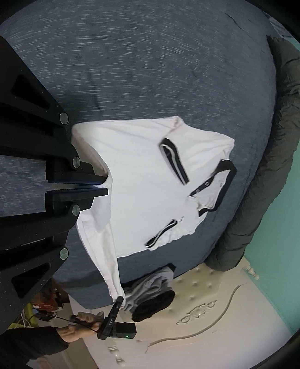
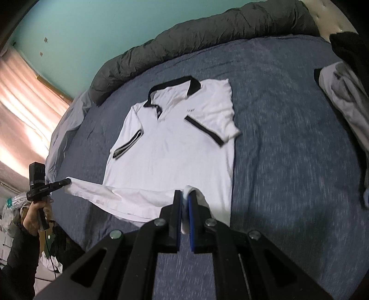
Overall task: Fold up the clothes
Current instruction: 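Close both tools on the polo hem, then lift the hem with both tools and fold it up onto the collar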
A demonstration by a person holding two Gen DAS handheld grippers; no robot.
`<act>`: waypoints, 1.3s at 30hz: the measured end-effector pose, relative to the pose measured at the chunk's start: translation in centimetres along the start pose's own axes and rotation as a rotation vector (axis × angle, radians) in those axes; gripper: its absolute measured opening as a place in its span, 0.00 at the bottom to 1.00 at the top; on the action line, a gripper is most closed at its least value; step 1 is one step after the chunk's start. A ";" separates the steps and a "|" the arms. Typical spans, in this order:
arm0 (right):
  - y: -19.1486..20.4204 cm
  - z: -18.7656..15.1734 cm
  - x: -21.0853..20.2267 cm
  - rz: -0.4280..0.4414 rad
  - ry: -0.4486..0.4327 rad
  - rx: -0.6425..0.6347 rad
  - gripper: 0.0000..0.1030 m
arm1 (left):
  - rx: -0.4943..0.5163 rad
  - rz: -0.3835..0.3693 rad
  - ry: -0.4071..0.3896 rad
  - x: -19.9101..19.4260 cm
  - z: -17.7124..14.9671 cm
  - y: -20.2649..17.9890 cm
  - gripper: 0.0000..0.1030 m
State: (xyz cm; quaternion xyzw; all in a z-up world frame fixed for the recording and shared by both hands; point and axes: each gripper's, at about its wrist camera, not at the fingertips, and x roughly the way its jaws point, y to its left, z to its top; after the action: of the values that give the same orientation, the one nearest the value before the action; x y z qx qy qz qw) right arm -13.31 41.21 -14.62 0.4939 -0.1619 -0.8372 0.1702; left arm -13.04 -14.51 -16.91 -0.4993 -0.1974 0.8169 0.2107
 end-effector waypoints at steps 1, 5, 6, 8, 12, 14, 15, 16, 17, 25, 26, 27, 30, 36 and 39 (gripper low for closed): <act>-0.2 0.7 0.2 -0.002 -0.004 0.000 0.05 | 0.004 0.001 0.000 0.3 0.7 0.0 0.03; -1.1 3.3 0.8 -0.011 -0.018 0.005 0.05 | 0.006 0.001 -0.006 1.4 3.4 0.1 0.02; -1.4 4.1 1.1 -0.013 -0.023 0.009 0.05 | 0.006 0.002 -0.006 1.8 4.2 0.2 0.02; -1.7 5.4 1.4 -0.006 -0.034 0.022 0.05 | 0.006 0.003 -0.006 2.5 5.7 0.4 0.02; -2.0 8.3 2.1 -0.007 -0.047 0.018 0.05 | 0.004 0.000 -0.017 3.5 8.6 1.0 0.02; -2.3 10.0 2.6 -0.010 -0.049 0.014 0.05 | -0.003 0.001 -0.023 4.0 10.2 1.5 0.02; -2.4 10.8 3.0 -0.011 -0.050 0.012 0.05 | -0.009 0.002 -0.027 4.2 11.0 1.9 0.02; -2.5 11.6 3.3 -0.014 -0.054 0.012 0.05 | -0.018 0.003 -0.033 4.4 11.9 2.3 0.02; -2.7 12.7 3.7 -0.016 -0.057 0.011 0.05 | -0.026 0.003 -0.038 4.7 12.7 2.7 0.02; -3.4 20.1 7.1 -0.047 -0.080 0.008 0.05 | -0.064 -0.003 -0.073 7.4 19.6 5.1 0.02; -3.5 21.0 7.6 -0.051 -0.084 0.006 0.05 | -0.070 -0.002 -0.074 7.9 20.4 5.5 0.02; -3.6 21.8 8.1 -0.052 -0.088 0.007 0.05 | -0.075 0.001 -0.073 8.5 21.2 5.8 0.02; -4.1 24.0 9.6 -0.070 -0.093 0.009 0.05 | -0.080 0.011 -0.068 10.0 23.3 6.8 0.02; -5.6 28.0 12.5 -0.108 -0.117 0.022 0.05 | -0.078 0.031 -0.056 13.0 26.6 9.0 0.02; -6.4 29.6 14.2 -0.152 -0.125 0.032 0.03 | -0.074 0.047 -0.049 14.2 27.7 10.0 0.02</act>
State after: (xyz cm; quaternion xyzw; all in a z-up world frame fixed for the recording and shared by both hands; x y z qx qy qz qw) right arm -46.67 43.65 -14.79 0.4542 -0.1475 -0.8742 0.0879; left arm -45.30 -18.27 -20.93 -0.4910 -0.2209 0.8258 0.1678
